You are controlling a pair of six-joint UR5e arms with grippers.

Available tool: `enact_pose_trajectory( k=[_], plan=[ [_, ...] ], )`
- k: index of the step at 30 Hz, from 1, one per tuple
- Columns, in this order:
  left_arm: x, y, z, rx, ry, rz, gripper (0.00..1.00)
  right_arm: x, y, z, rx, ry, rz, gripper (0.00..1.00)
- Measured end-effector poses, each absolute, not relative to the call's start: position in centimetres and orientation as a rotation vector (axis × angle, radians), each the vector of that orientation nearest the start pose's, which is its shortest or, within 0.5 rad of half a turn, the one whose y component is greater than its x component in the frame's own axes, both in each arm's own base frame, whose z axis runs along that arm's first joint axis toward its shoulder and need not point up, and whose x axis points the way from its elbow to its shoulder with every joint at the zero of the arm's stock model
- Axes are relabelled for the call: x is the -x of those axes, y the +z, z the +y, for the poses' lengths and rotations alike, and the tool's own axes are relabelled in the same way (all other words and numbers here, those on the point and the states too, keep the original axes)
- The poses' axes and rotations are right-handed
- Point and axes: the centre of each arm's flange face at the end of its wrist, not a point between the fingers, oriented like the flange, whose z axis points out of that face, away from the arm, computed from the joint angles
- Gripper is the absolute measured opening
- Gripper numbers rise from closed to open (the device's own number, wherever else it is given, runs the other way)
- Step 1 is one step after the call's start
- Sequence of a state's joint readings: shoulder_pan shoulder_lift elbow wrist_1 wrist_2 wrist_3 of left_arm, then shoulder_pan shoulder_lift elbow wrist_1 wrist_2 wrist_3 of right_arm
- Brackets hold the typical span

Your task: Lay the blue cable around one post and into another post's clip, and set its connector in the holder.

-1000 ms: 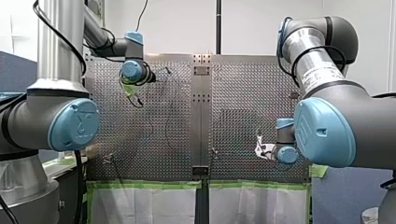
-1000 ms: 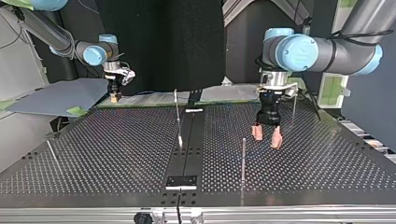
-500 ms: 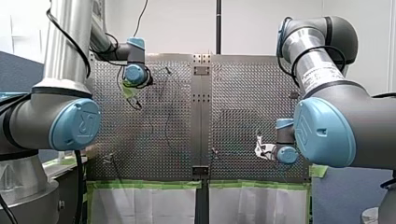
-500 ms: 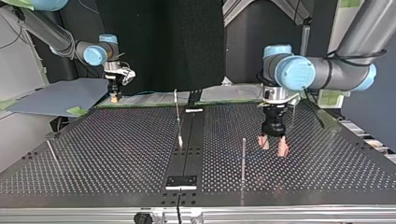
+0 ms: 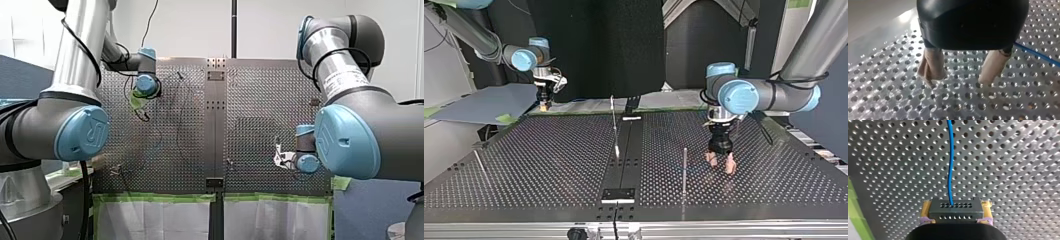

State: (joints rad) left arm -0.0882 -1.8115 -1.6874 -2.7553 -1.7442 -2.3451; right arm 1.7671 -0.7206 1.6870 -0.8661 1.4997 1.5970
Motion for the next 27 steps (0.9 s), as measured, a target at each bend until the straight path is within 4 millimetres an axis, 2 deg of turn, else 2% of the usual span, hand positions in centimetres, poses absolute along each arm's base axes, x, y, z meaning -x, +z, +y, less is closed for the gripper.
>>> enact_pose_trajectory(
  k=[8, 16, 22, 27],
  plan=[
    [-56.3, 34.1, -15.6, 0.658, -0.547, 1.416, 1.00, -26.8, 5.0, -58.6, -1.472, 1.348, -1.164, 0.00],
    [-56.4, 34.2, -15.6, 0.652, -0.554, 1.418, 1.00, -26.3, 8.6, -57.5, -1.436, 1.316, -1.234, 0.00],
    [-56.4, 34.2, -15.7, 0.645, -0.564, 1.420, 1.00, -26.1, 12.8, -58.0, -1.421, 1.346, -1.237, 0.00],
    [-56.4, 34.2, -15.8, 0.640, -0.571, 1.423, 1.00, -26.0, 17.6, -59.3, -1.391, 1.347, -1.182, 0.00]
  ],
)
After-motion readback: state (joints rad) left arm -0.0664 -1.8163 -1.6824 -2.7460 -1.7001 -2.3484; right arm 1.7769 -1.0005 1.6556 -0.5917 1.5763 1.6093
